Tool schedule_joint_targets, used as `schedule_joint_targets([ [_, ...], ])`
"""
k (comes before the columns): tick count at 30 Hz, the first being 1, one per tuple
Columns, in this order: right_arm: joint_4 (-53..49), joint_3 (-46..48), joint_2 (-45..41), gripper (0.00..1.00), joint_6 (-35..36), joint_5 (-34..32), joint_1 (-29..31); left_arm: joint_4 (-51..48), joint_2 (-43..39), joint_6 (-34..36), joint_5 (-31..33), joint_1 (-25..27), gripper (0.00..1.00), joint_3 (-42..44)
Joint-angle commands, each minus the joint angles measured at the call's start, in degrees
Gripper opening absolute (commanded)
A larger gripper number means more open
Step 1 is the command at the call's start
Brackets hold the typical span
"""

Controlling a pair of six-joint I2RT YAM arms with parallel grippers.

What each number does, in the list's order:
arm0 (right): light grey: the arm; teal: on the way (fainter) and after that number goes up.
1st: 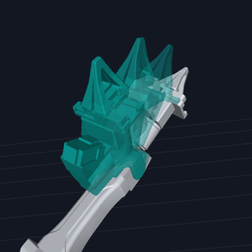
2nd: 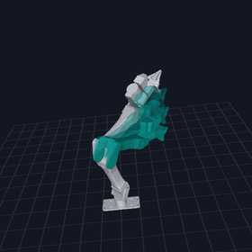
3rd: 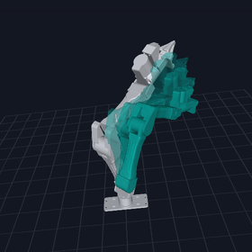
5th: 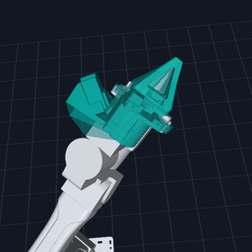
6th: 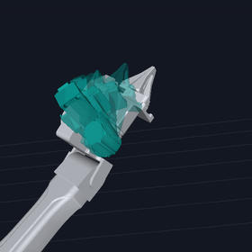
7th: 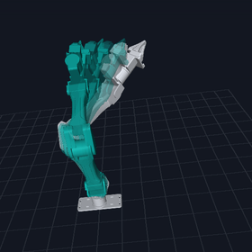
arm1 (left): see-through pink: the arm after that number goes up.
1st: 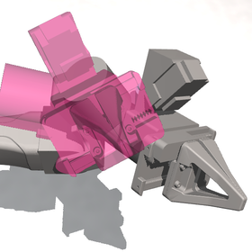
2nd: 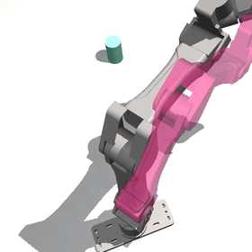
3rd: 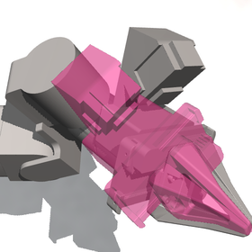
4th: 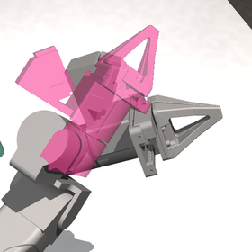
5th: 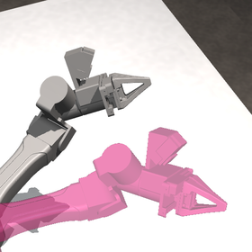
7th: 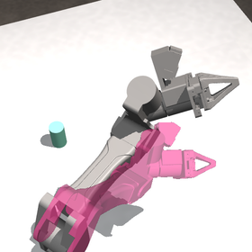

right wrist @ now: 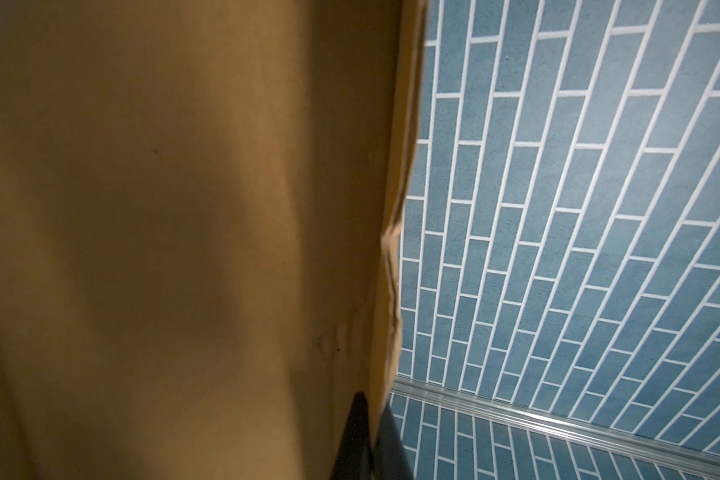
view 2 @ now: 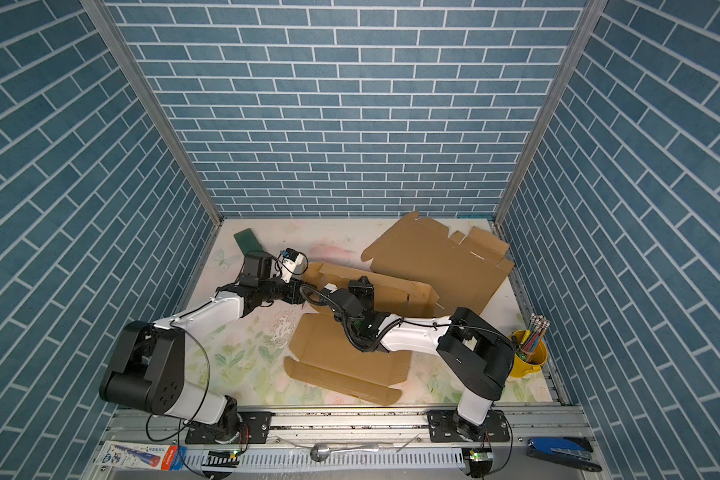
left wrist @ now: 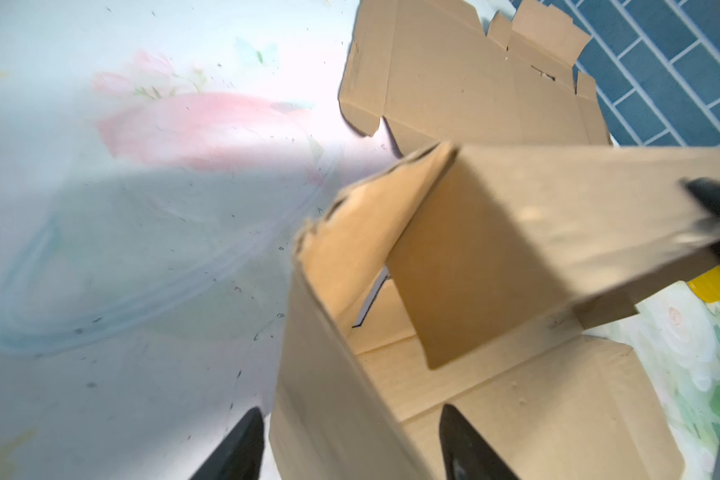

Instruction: Fold the paper box

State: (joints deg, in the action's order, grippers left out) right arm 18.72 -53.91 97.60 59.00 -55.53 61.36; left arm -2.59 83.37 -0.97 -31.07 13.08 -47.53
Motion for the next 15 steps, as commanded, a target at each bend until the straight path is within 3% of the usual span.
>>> schedule_joint_targets([
  [1,-6.6,-0.1,-0.6,0.0,-2.7,2.7,-0.5,-5.7,-6.1,1.0,-1.2,-4.8,0.72,-1.9],
  [4,-5.0,0.2,-0.5,0.0,-2.1,1.9,-0.5,-5.3,-7.1,-3.1,-5.7,-12.2,0.72,-2.2],
  [6,-1.3,0.5,0.1,0.0,0.5,0.1,-0.5,-5.8,-4.8,-4.0,-6.0,-14.3,0.71,-3.7],
  [11,12.1,0.6,0.9,0.0,13.3,-3.0,-0.5,-6.5,4.2,-4.9,-4.7,-14.3,0.7,-9.2],
  [15,12.9,-1.8,0.5,0.0,15.7,-2.8,-0.5,-3.1,7.9,-5.2,-4.5,-13.8,0.7,-11.3],
])
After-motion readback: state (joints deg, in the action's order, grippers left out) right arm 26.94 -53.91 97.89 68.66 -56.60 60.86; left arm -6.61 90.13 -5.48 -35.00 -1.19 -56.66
